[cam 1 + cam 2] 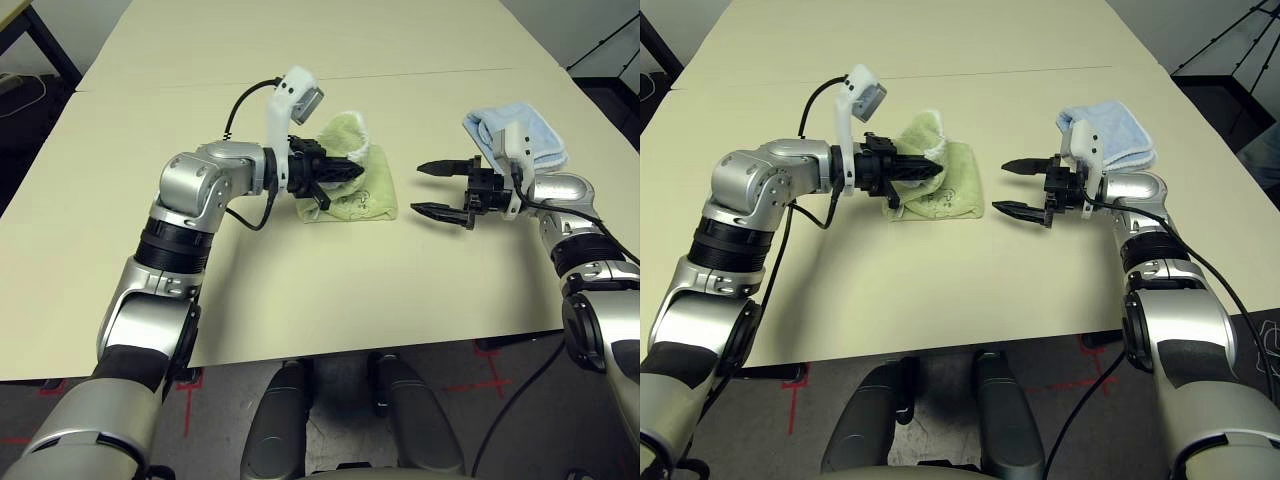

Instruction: Fold the towel and set it aside.

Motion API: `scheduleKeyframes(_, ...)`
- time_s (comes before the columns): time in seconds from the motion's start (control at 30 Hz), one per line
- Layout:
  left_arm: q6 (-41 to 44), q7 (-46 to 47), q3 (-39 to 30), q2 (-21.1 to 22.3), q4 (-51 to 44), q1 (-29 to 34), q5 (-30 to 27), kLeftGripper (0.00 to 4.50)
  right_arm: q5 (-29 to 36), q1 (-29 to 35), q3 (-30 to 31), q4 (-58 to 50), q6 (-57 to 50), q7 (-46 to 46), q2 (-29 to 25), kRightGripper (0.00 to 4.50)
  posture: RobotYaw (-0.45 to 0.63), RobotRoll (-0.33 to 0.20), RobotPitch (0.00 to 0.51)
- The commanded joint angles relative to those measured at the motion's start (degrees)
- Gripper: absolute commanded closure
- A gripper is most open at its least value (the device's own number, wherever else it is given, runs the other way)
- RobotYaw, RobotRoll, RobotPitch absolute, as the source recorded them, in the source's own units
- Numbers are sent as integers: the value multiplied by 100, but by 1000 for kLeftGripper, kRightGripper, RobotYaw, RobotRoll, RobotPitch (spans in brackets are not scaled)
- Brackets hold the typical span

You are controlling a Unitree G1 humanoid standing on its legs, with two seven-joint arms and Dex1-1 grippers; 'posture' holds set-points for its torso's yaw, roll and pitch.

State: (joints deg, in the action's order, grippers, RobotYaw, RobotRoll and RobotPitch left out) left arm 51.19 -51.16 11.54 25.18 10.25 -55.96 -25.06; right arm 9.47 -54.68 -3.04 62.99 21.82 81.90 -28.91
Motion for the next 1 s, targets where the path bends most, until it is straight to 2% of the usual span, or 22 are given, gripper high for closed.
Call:
scheduleKeyframes(0.03,-127,-85,183,-127,207,-137,193,4486,-26,101,-27,-14,28,-22,-50,0,48,0,166)
scheduleKeyframes(0.4,-265,-220,465,-486,393,-223,471,4486,-39,115,-15,-9,36,-61,-57,0,44,0,166)
scheduleKeyframes(0.73,-582,-264,899,-510,778,22,1061,4486,-45,117,-14,-27,50,-62,-66,0,40,0,161)
scheduleKeyframes(0.83,-630,-227,845,-578,779,69,1131,3861,-43,132,-14,-40,49,-61,-72,0,39,0,160)
scheduleKeyframes(1.0,-741,6,628,-787,796,65,1163,2014,-44,139,-14,-45,51,-67,-73,0,40,0,158)
